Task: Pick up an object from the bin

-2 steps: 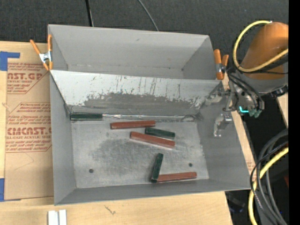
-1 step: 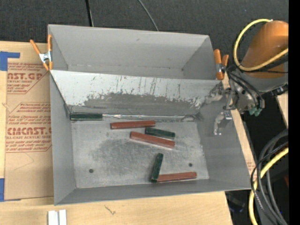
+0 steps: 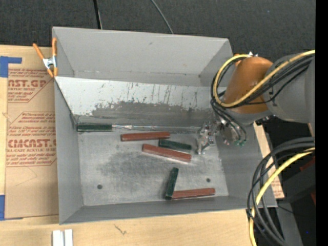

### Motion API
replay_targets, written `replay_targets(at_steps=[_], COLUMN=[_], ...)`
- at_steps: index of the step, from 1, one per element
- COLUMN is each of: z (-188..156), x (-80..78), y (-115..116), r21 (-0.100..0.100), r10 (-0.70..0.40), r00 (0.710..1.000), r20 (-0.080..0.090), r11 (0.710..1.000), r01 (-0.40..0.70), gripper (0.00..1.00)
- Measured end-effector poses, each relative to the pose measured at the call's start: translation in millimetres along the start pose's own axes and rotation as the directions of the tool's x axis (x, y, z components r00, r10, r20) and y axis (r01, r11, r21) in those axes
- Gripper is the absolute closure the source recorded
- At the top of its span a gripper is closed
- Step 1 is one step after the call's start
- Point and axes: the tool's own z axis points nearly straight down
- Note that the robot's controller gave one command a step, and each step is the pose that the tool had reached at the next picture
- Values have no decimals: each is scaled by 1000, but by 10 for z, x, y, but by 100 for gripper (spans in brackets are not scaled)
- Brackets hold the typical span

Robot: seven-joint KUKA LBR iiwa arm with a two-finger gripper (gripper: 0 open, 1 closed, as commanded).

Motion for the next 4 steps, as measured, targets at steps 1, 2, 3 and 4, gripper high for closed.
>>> replay_targets(at_steps=[1, 2, 3, 4], z=[14, 14, -23, -23], x=[10, 8, -48, -48], y=[-4, -3, 407, 407], r21=[1, 1, 3, 3], r10=[0, 0, 6, 6], r00=[1000, 1000, 1000, 1000], r20=[-2, -1, 15, 15], r11=[1000, 1000, 1000, 1000], r01=[0, 0, -6, -6], gripper=[0, 0, 100, 100])
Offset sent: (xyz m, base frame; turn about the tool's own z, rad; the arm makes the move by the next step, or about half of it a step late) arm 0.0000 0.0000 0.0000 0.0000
